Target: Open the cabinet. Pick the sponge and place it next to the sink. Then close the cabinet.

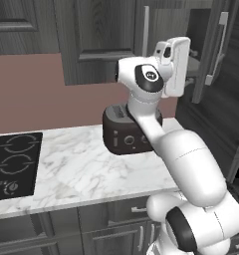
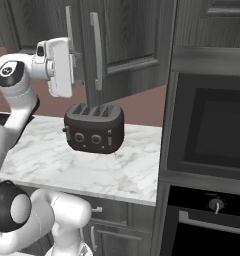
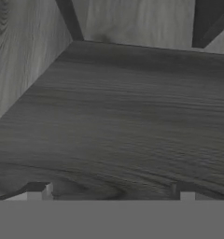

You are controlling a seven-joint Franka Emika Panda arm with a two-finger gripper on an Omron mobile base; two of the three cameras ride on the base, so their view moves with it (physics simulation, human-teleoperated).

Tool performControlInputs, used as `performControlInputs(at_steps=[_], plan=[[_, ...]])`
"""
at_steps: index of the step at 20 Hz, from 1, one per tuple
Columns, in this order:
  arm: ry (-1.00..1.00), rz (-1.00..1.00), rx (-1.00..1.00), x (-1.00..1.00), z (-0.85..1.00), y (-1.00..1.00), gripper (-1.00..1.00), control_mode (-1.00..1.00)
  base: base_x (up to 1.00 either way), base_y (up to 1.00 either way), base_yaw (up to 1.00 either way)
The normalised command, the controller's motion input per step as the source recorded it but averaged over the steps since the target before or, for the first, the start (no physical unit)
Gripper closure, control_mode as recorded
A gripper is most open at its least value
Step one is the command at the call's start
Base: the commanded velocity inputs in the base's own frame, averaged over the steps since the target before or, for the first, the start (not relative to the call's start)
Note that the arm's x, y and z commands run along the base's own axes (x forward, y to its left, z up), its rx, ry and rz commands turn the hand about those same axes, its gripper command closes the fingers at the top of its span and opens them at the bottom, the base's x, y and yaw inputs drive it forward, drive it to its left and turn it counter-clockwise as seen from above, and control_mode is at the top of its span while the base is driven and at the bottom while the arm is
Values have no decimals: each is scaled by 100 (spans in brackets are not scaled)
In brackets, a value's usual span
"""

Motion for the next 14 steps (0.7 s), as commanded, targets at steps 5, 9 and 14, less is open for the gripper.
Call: performControlInputs(at_steps=[5, 9, 14], plan=[[0, -12, 0, 0, 0, -20, -100, -100, 0, 0, 0], [0, -12, 0, 0, 0, -16, -100, -100, 0, 0, 0], [0, -9, 0, -1, 0, -17, -100, -100, 0, 0, 0]])
